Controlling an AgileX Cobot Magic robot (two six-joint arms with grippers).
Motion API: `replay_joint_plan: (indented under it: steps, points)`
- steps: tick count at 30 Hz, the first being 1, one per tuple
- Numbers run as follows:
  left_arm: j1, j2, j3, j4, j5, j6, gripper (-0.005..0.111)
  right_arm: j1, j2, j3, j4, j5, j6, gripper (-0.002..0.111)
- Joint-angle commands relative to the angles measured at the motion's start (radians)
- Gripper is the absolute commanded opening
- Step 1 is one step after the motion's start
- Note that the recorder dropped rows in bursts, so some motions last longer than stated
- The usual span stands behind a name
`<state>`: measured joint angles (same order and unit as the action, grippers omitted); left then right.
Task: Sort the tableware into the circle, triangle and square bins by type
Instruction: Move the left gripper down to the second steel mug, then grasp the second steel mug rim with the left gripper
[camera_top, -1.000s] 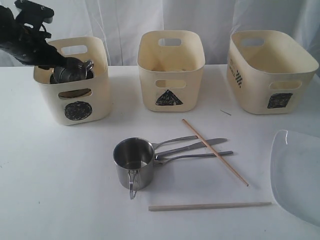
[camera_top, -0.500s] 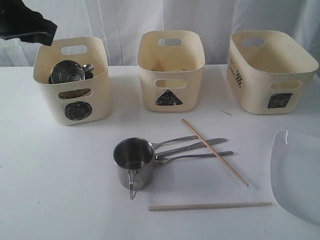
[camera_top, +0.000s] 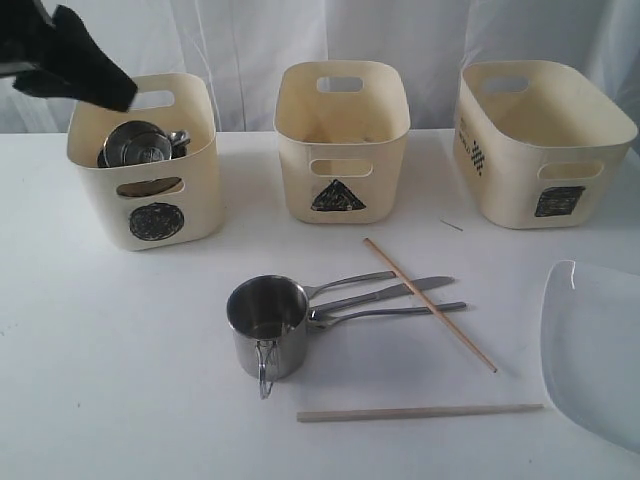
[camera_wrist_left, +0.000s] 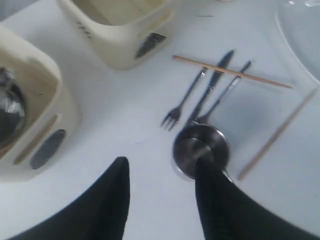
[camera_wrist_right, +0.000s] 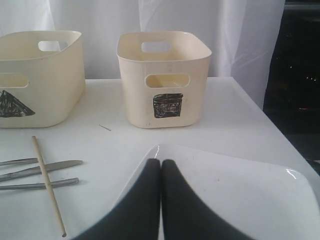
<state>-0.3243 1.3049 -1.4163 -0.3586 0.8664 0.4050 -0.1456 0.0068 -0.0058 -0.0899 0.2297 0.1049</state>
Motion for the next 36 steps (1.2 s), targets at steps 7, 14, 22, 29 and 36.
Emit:
replay_joint_plan:
  steps: [7,14,22,29,36]
  points:
    - [-0.088,0.243,0.009,0.006,0.069,0.044,0.047,-0.001,-0.007,0.006,-0.007,-0.007,0.004,0.000]
    - [-0.088,0.466,0.009,-0.007,0.016,0.044,0.047,-0.001,-0.007,0.006,-0.007,-0.007,0.004,0.000]
    - [-0.090,0.503,0.009,-0.131,-0.098,0.029,0.047,-0.001,-0.007,0.006,-0.007,-0.007,0.004,0.000]
    - [-0.101,0.522,0.009,-0.135,-0.137,0.013,0.047,-0.001,-0.007,0.006,-0.007,-0.009,0.004,0.000]
    - [-0.106,0.582,0.009,-0.135,-0.096,0.015,0.047,-0.001,-0.007,0.006,-0.007,-0.007,0.004,0.000]
